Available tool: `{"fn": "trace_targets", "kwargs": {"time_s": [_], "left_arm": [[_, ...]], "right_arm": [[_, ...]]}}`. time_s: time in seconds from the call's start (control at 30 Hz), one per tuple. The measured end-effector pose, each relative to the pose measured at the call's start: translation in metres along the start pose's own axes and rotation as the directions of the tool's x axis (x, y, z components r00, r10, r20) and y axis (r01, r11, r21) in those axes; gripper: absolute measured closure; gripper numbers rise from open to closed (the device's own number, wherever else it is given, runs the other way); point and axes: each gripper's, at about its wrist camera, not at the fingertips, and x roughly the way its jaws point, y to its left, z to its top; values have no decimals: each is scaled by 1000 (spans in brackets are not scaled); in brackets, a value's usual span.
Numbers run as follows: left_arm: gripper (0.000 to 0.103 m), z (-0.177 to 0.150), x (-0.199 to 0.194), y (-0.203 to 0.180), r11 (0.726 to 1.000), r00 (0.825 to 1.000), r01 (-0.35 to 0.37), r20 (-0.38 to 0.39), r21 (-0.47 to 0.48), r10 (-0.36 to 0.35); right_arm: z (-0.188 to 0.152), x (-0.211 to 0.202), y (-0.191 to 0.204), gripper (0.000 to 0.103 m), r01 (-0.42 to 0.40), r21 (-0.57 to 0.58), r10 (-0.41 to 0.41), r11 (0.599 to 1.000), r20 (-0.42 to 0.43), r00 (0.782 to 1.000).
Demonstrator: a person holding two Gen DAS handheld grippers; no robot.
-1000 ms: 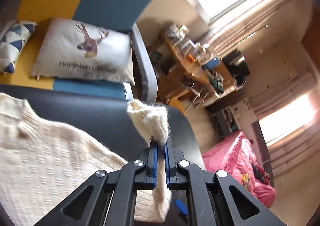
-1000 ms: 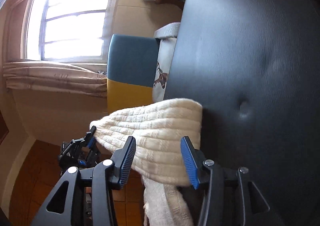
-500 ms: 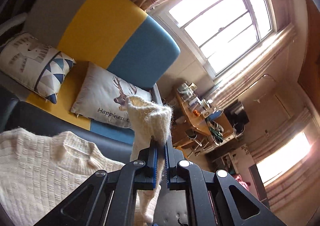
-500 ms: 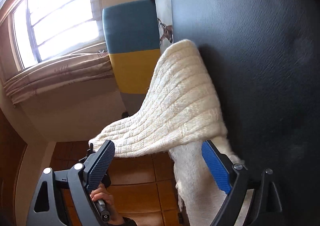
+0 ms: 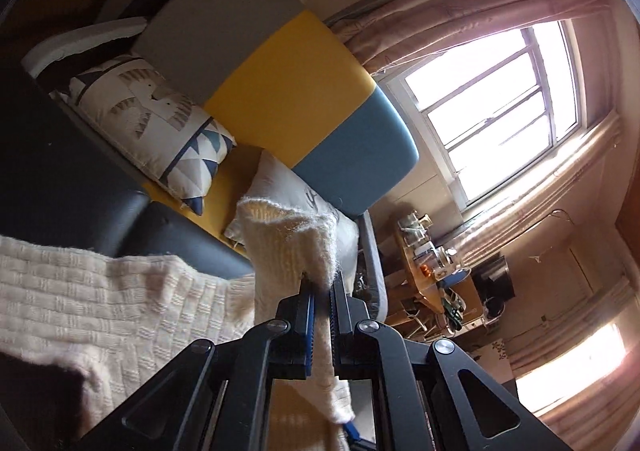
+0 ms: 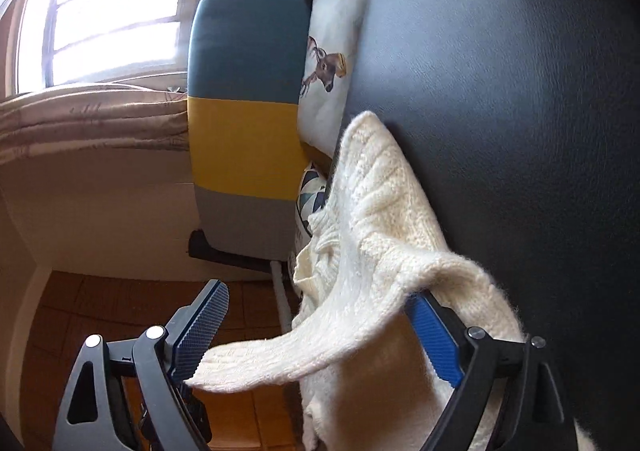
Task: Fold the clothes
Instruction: 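Lift the cuff with the left gripper and fold it across the body while the right gripper grasps the sweater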
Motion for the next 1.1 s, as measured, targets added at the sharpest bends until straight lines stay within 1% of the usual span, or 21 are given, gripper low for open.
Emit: {"fn": "trace_targets", "kwargs": {"time_s": [0.07, 0.1, 0.17, 0.2, 0.27, 0.33, 0.37, 0.4, 0.47, 0.57, 0.6, 0.67, 0.73, 0.8, 0.87, 0.9, 0.97, 1.0, 1.03, 1.07, 1.1], "left_arm": [[97, -3, -4, 16, 1000, 1000, -29, -3, -12, 29], [97, -6, -4, 26, 999, 999, -45, -20, -16, 45], [97, -16, 1, 44, 995, 994, -93, -66, -19, 92], [97, -22, 7, 53, 994, 989, -113, -98, -12, 111], [96, -39, 18, 71, 987, 976, -160, -152, 1, 158], [96, -56, 30, 87, 980, 959, -197, -206, 16, 196], [96, -64, 35, 95, 977, 950, -210, -232, 18, 209], [96, -72, 40, 101, 975, 943, -221, -252, 19, 218], [96, -87, 45, 110, 972, 932, -234, -282, 17, 229], [96, -104, 45, 117, 975, 930, -222, -297, 20, 218], [96, -105, 44, 119, 977, 933, -214, -295, 3, 205], [96, -106, 42, 123, 980, 940, -197, -289, -31, 180], [96, -104, 41, 123, 980, 945, -192, -280, -55, 170], [96, -102, 42, 120, 979, 944, -197, -279, -45, 177], [96, -100, 44, 116, 979, 943, -201, -277, -33, 184], [96, -98, 46, 113, 980, 944, -199, -274, -23, 185], [96, -94, 49, 103, 982, 947, -188, -265, 0, 182], [96, -92, 51, 97, 984, 950, -179, -259, 13, 176], [96, -88, 53, 89, 987, 953, -161, -255, 23, 161], [96, -84, 53, 79, 991, 960, -131, -244, 27, 134], [96, -79, 54, 68, 994, 967, -100, -233, 32, 105]], "right_arm": [[0, -11, 10, 11, 61, -76, -56, 995, 69, 996], [-1, -16, 12, 11, 97, -108, -87, 989, 99, 991], [-2, -22, 5, 11, 171, -116, -156, 978, 122, 980], [-2, -23, -2, 11, 175, -106, -164, 979, 107, 981], [-2, -28, -9, 11, 188, -102, -177, 977, 111, 978], [0, -40, -11, 11, 210, -104, -194, 972, 148, 970], [2, -48, -10, 11, 232, -109, -210, 967, 181, 961], [6, -57, -8, 11, 280, -120, -250, 952, 218, 943], [17, -66, -2, 11, 373, -161, -333, 914, 230, 914], [30, -52, 26, 11, 390, -384, -366, 837, 137, 921], [34, -44, 33, 12, 387, -437, -381, 812, 106, 919], [42, -17, 33, 16, 387, -446, -414, 807, 40, 909], [51, 10, 32, 20, 387, -455, -446, 802, -25, 895], [59, 37, 31, 21, 386, -465, -476, 797, -91, 875], [67, 65, 31, 23, 384, -474, -504, 793, -155, 850], [69, 76, 31, 26, 385, -482, -518, 787, -176, 837], [67, 84, 32, 46, 401, -519, -545, 755, -156, 824], [66, 89, 33, 64, 409, -537, -559, 738, -145, 817], [65, 93, 34, 79, 417, -554, -572, 720, -135, 809], [63, 95, 36, 82, 427, -577, -586, 696, -112, 802], [59, 89, 43, 84, 447, -614, -602, 651, -59, 796]]}}
